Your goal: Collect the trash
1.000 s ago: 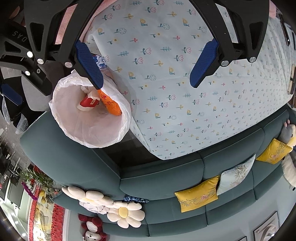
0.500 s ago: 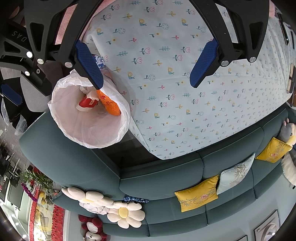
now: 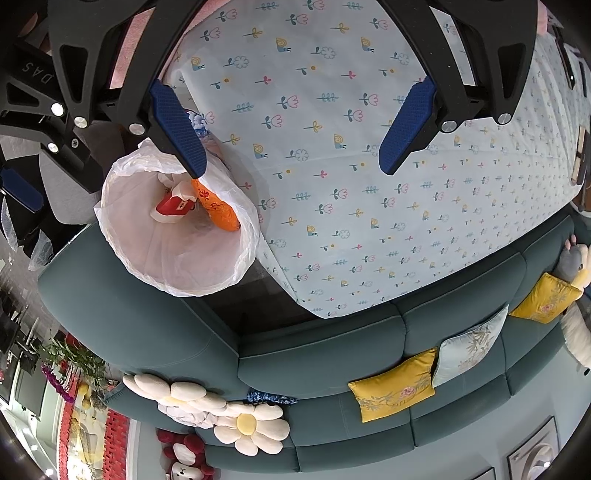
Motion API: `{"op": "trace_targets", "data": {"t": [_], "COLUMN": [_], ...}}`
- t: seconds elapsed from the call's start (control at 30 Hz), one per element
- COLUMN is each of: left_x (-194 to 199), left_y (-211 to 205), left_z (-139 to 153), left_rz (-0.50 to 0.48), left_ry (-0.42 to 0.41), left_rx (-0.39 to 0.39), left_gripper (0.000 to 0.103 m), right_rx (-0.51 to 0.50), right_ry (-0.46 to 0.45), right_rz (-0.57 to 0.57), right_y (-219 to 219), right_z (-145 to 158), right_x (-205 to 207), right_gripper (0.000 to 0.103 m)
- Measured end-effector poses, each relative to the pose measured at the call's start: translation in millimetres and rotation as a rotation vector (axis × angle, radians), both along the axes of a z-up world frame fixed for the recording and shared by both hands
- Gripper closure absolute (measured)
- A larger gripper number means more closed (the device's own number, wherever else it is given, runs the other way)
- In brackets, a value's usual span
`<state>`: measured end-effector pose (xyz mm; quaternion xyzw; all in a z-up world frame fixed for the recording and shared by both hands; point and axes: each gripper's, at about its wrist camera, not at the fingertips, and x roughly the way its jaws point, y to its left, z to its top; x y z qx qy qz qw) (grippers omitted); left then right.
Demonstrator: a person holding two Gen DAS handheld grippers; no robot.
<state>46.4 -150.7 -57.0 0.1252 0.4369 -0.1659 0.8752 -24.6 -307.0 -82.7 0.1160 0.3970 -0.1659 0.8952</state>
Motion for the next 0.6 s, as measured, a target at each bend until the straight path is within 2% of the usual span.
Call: {"op": "trace_targets", "data": {"t": [0.6], "left_x": [1.3], "left_y": [0.2], "left_z": [-0.3], "left_rz": [-0.009], "left_ry": [0.0], "left_rx": [-0.001], "left_gripper": [0.013], "right_rx": [0.0], "right_ry": [0.0], "right_rz": [0.0], "right_y": [0.0], "right_z": [-0.2], "right_x": [-0.1], "right_gripper": [0.007]}}
